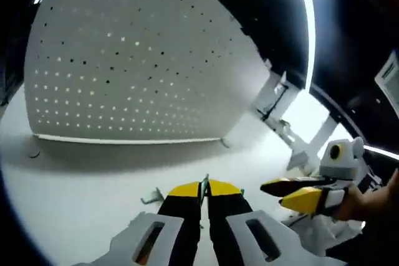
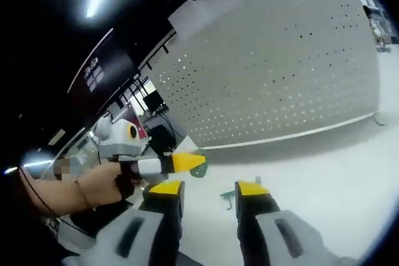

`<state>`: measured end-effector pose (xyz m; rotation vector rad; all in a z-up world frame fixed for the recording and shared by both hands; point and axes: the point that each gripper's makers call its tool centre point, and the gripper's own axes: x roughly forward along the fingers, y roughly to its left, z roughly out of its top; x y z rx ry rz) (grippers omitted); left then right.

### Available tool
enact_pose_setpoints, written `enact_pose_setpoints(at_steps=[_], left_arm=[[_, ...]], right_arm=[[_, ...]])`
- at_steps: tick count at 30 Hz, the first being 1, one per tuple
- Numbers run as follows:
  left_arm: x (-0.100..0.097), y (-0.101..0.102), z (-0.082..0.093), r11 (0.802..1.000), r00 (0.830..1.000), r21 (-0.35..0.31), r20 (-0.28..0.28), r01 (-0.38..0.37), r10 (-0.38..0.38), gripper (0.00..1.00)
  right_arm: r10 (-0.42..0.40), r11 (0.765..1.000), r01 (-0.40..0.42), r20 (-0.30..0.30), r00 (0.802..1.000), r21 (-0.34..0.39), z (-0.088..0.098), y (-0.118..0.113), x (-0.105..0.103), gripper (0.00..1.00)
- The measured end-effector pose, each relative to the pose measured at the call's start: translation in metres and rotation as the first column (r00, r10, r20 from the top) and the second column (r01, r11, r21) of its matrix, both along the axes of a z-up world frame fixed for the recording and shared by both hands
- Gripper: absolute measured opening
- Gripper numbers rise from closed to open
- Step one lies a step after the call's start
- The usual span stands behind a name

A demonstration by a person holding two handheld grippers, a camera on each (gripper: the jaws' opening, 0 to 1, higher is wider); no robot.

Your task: Insert the hook assembly into the mounting plate slot until the hook locks in place.

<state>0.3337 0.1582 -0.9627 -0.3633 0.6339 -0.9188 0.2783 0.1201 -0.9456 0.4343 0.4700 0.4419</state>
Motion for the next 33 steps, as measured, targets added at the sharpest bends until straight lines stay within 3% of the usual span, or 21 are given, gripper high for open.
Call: enact_pose_setpoints(at_steps=[4,15,22,33], left_arm=[[-0.005,-0.005,0.017,0.999,1.0,-0.035,0.024,-0.01,0.011,0.02],[-0.003,-0.008,0.039,0.992,0.999,-0.124,0.012,-0.029,0.031,0.01],[-0.001,-0.004,0.042,0.988,0.999,-0.15,-0.001,-0.046,0.046,0.01],[-0.016,-0.003,0.045,0.982,0.998,-0.181,-0.03,-0.051,0.046,0.02]], right_arm=[[0.006,0.999,-0.006,0.014,1.0,0.035,0.008,0.009,0.007,0.27],[0.028,0.999,-0.03,0.048,0.998,0.045,0.02,0.023,0.019,0.2],[0.027,0.998,-0.03,0.065,0.998,0.048,0.026,0.026,0.023,0.17],[0.039,0.999,-0.041,0.098,0.994,0.02,0.03,0.028,0.023,0.1]])
